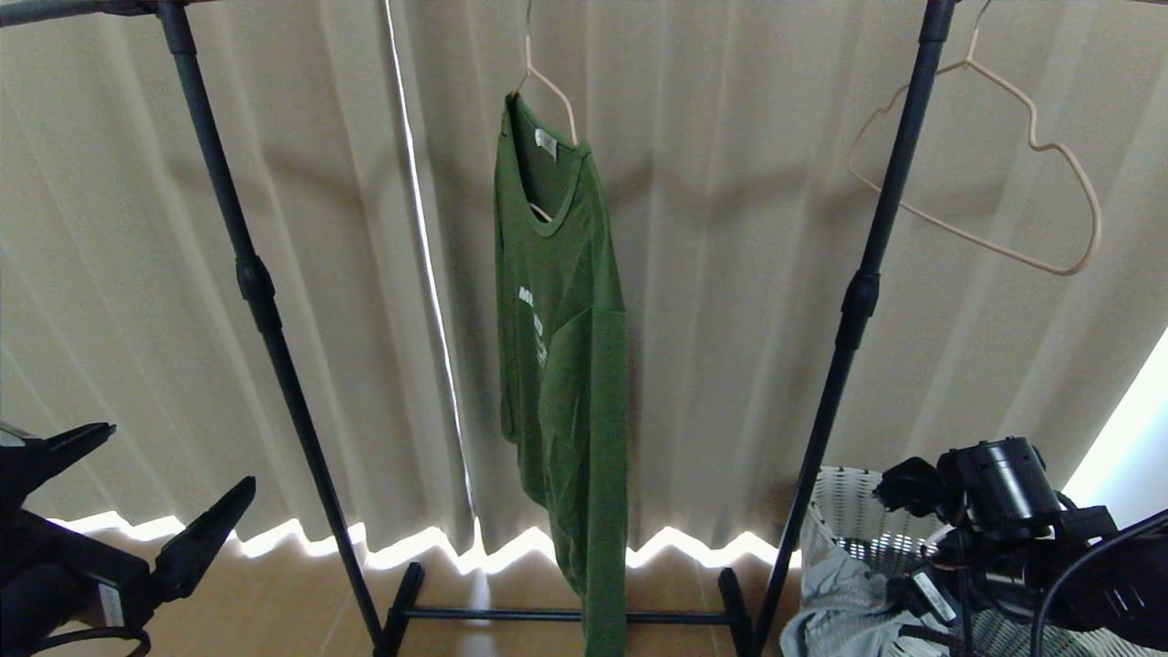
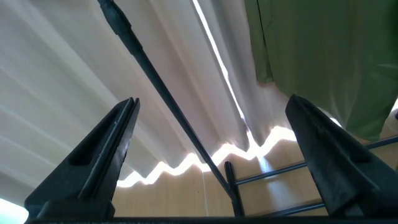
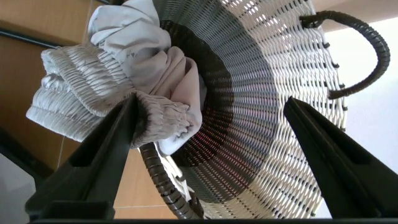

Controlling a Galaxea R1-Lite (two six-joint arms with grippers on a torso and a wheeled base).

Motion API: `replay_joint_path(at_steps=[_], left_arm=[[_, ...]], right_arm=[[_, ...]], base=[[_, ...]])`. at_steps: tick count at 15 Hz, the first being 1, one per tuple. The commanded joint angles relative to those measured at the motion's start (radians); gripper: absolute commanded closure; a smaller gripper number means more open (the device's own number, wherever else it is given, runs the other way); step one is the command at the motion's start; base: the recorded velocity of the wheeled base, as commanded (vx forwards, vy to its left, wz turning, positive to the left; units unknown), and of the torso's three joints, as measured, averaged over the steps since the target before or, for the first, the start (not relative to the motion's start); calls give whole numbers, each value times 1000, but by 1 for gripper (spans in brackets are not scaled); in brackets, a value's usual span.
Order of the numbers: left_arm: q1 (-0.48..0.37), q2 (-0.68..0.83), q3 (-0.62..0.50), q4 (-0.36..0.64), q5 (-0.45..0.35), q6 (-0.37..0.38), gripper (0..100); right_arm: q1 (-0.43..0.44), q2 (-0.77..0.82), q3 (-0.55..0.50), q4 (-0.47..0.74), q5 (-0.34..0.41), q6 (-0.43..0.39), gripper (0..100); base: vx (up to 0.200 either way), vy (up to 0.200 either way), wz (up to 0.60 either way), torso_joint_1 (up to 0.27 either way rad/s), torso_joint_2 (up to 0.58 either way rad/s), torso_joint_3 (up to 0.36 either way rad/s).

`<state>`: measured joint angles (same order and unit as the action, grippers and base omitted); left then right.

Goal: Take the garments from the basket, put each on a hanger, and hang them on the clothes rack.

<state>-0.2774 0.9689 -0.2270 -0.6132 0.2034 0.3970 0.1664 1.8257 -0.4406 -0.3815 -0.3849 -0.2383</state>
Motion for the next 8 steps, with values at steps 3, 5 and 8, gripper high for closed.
replay_joint_path(at_steps=[3,5,8], left_arm=[[0,4,0,0,1,0,0],[0,4,0,0,1,0,0],[1,2,0,0,-13,0,0]], right_arm=[[5,-48,20,3,0,-1,0],[5,-74,48,1,0,-1,0],[5,-75,63,-2,0,1,0]], base=[[0,0,0,0,0,0],[0,0,0,0,0,0],[0,0,0,0,0,0]])
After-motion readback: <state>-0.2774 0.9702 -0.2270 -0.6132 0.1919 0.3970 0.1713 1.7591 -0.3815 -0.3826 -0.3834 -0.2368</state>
